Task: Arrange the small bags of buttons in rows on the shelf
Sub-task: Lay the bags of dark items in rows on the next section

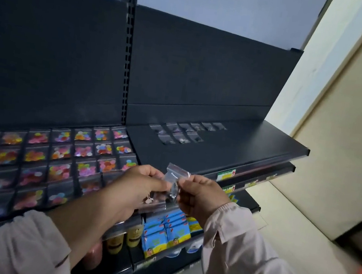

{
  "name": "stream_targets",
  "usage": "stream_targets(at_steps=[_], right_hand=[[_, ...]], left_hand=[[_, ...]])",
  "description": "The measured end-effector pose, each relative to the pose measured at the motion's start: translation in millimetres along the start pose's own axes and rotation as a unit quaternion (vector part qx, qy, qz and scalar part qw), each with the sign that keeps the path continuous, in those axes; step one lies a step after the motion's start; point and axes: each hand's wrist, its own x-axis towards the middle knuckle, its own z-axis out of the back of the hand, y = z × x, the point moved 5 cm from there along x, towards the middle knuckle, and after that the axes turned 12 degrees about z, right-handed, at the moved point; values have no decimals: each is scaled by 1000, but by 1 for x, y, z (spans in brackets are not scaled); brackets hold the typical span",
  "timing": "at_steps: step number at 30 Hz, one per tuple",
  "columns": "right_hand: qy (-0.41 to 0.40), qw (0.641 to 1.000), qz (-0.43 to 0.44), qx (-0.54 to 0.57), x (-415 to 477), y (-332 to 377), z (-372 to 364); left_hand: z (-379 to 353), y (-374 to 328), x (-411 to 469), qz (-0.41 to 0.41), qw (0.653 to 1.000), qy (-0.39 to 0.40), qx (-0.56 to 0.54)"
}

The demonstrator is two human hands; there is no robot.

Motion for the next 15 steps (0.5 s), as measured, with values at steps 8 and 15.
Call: stream_targets(at_steps=[8,15], right_hand=[[-45,999,-16,-26,87,22,46],[-69,995,-17,-67,158,35,94]], left_hand=[[-22,-45,83,61,994,23,-86],[-11,-74,141,58,995,-9,-74]])
